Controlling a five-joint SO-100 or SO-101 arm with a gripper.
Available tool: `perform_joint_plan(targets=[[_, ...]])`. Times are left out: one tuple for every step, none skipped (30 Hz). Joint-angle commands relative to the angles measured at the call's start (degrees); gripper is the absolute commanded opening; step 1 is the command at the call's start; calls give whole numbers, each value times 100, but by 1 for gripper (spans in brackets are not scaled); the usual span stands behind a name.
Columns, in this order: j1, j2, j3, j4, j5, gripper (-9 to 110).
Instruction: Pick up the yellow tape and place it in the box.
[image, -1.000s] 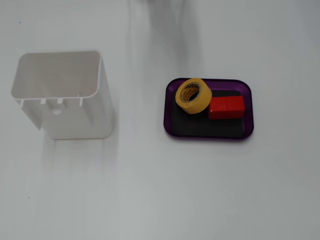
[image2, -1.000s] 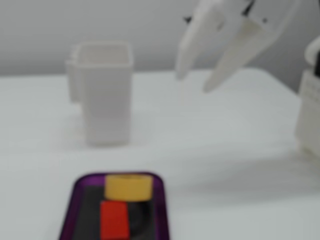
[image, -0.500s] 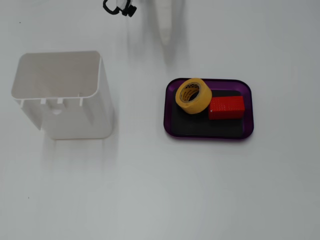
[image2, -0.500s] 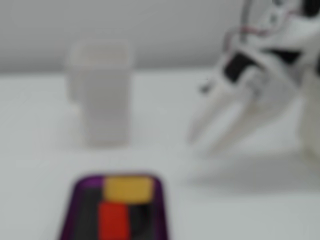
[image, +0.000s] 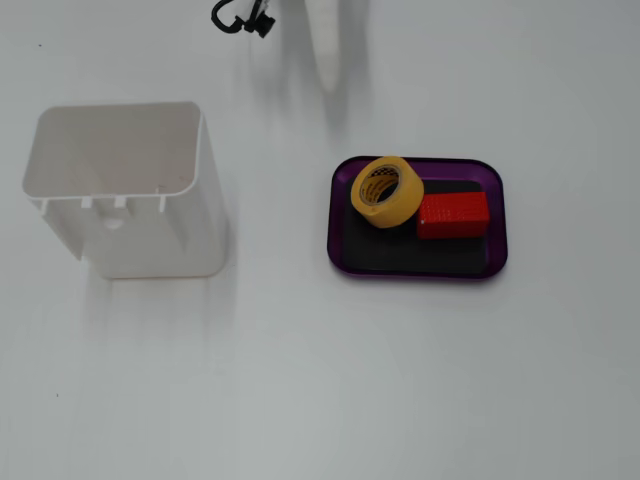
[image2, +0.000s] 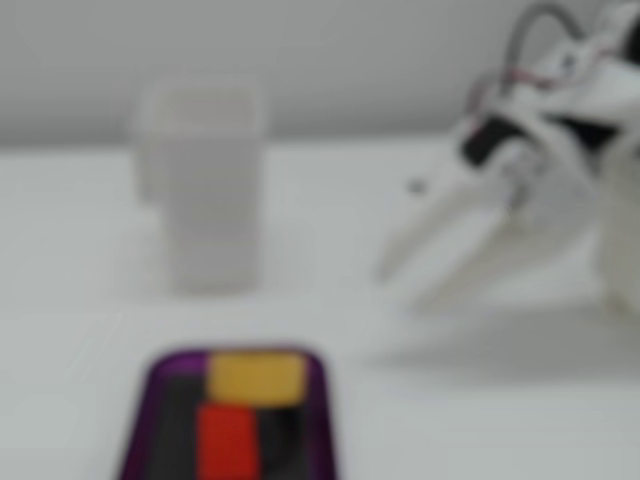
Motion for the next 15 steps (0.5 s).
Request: perform_joint_plan(targets=[[-35, 703, 44, 369, 26, 11], [-35, 694, 26, 448, 53, 11], [-35, 642, 18, 519, 62, 10], [-35, 633, 18, 580, 62, 10], [-35, 606, 9, 606, 62, 10], [-35, 580, 9, 606, 62, 8], [-35, 571, 9, 606, 62, 5], [-35, 571, 0, 606, 62, 1], [-35, 571, 0, 615, 70, -1], [-35, 571, 0, 659, 70, -1], [-35, 571, -9, 747, 70, 0], [-35, 571, -9, 765, 70, -1], [-35, 571, -9, 765, 70, -1], [-35, 571, -9, 765, 70, -1], [-35, 571, -9, 756, 70, -1]])
